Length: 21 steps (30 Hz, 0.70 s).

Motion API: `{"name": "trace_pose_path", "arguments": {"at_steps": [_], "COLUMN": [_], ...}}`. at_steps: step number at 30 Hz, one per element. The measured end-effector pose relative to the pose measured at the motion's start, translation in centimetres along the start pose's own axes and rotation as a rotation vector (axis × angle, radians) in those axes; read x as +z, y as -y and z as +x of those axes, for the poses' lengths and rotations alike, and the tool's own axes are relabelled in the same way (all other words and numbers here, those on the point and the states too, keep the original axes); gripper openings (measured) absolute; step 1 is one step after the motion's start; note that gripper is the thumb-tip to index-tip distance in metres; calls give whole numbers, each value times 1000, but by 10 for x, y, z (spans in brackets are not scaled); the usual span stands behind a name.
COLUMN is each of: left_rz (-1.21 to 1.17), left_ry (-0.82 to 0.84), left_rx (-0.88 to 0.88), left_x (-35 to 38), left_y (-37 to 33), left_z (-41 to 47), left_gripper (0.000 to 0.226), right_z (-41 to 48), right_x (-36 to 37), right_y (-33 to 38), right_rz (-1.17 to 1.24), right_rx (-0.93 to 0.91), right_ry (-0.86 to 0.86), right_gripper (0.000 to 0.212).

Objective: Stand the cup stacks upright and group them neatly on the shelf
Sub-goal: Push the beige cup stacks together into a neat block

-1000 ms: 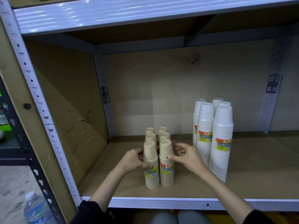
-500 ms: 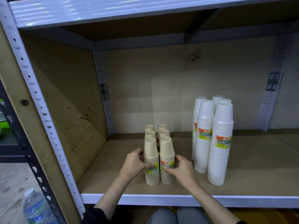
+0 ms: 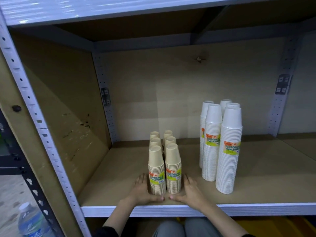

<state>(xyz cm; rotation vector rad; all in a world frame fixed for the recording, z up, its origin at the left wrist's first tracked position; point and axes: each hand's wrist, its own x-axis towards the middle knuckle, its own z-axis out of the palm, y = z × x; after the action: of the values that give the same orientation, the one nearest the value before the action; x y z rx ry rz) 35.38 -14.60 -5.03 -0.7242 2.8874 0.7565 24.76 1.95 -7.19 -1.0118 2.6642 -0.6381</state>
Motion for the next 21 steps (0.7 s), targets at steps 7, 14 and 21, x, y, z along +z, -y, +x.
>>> {"name": "trace_pose_path", "arguments": {"at_steps": [7, 14, 21], "left_rz": [135, 147, 158], "left_ry": [70, 132, 137], "left_rx": [-33, -26, -17], "left_x": [8, 8, 12], "left_y": [-3, -4, 1], "left_z": [4, 11, 16], "left_gripper": [171, 172, 162], "right_z": [8, 15, 17], "right_x": [-1, 1, 4], "right_y": [5, 3, 0], "right_rz": [-129, -154, -161], "right_rx": [-29, -21, -15], "right_ry": [90, 139, 93], "right_gripper": [160, 161, 166]}}
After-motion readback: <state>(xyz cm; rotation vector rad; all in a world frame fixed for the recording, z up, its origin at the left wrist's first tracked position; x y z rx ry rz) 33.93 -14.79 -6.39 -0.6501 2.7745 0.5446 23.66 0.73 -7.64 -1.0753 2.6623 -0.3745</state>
